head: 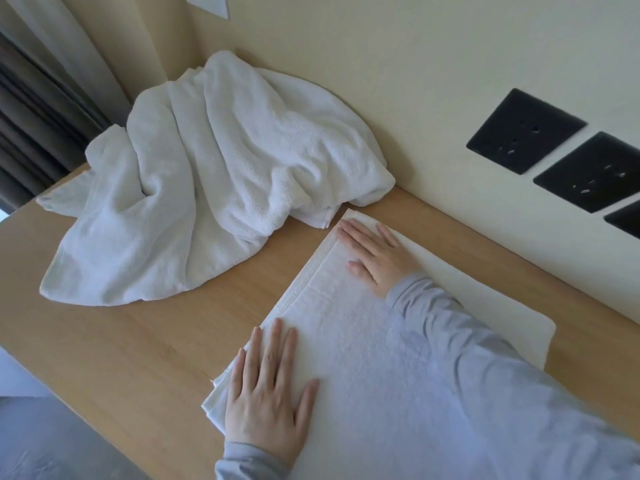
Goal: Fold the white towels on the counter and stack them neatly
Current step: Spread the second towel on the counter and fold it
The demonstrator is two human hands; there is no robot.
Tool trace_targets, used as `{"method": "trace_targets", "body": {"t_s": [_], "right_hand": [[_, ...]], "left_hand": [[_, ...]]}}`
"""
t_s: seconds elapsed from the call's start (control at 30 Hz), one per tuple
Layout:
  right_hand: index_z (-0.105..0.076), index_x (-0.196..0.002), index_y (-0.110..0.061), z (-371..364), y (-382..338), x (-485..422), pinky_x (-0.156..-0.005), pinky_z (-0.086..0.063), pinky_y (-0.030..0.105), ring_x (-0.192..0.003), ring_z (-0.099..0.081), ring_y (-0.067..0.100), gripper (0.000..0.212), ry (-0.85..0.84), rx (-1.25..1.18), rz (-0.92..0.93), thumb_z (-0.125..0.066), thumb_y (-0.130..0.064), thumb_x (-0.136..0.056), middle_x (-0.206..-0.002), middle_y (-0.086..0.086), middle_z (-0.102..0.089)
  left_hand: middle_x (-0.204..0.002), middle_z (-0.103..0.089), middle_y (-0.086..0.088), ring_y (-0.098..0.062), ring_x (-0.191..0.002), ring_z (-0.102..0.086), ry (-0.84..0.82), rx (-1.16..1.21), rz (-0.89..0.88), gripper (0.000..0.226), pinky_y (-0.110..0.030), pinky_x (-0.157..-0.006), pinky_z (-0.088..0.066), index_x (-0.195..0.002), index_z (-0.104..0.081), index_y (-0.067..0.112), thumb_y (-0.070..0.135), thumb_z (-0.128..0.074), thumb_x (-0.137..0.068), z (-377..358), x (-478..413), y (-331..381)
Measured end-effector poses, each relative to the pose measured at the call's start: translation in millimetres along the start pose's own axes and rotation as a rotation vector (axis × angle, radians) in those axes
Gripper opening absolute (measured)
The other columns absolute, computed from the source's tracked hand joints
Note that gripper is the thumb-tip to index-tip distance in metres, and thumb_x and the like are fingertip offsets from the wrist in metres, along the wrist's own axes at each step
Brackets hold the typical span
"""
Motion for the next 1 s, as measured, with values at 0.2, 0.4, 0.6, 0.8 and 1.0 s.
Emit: {"method": "trace_targets", "body": {"t_s": [0.2, 0.4, 0.6, 0.8, 1.0], "right_hand": [[-0.035, -0.143, -0.006, -18, -89, 77, -0.116, -0.017, 0.048, -0.143, -0.023, 0.024, 0.058, 0.098, -0.150, 0.273, -0.039, -0.036, -0.093, -0.151, 0.009, -0.032], [-0.020, -0.146, -0.011, -4, 40, 108, -0.115, -0.019, 0.049, -0.142, -0.024, 0.026, 0.068, -0.068, 0.000, -0.099, -0.004, -0.052, -0.094, -0.154, 0.008, -0.022], [-0.005, -0.149, -0.009, 5, 75, 118, -0.119, 0.005, 0.040, -0.146, 0.002, 0.019, 0.067, -0.134, 0.143, -0.363, -0.007, -0.047, -0.094, -0.159, 0.007, -0.002], [-0.037, -0.141, -0.002, -4, -26, 185, -0.114, -0.021, 0.049, -0.141, -0.025, 0.029, 0.058, 0.016, 0.021, 0.238, -0.038, -0.031, -0.090, -0.150, 0.014, -0.032], [-0.028, -0.145, -0.010, -11, 36, 217, -0.110, -0.020, 0.044, -0.140, -0.030, 0.022, 0.062, -0.112, 0.110, 0.135, -0.028, -0.044, -0.093, -0.152, 0.005, -0.028]], "left_hand": [[-0.148, -0.036, -0.008, -0.028, -0.136, -0.030, 0.001, -0.021, 0.002, 0.070, -0.037, -0.113, -0.013, -0.139, -0.044, 0.010, 0.056, -0.015, -0.094, 0, 0, 1], [-0.153, -0.030, -0.006, -0.028, -0.140, -0.027, -0.013, -0.072, 0.001, 0.070, -0.038, -0.116, -0.010, -0.145, -0.034, 0.013, 0.058, -0.014, -0.094, -4, 3, 0], [-0.151, -0.032, -0.011, -0.031, -0.140, -0.025, 0.022, -0.129, 0.035, 0.077, -0.043, -0.115, -0.005, -0.143, -0.035, 0.008, 0.059, -0.007, -0.093, 3, 5, 12], [-0.148, -0.034, -0.019, -0.031, -0.139, -0.025, 0.016, 0.001, -0.054, 0.074, -0.044, -0.112, -0.018, -0.138, -0.041, -0.001, 0.055, -0.021, -0.094, -26, 59, 107], [-0.146, -0.037, -0.019, -0.033, -0.140, -0.024, -0.023, -0.081, 0.047, 0.083, -0.053, -0.107, -0.026, -0.139, -0.040, 0.002, 0.065, -0.026, -0.087, -58, 89, 123]]}}
Point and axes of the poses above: each hand's wrist, its own x-axis away from the middle knuckle, its own z-axis out of the back of the hand, y = z × x, the point moved 1 cm from there along -x, towards the middle knuckle
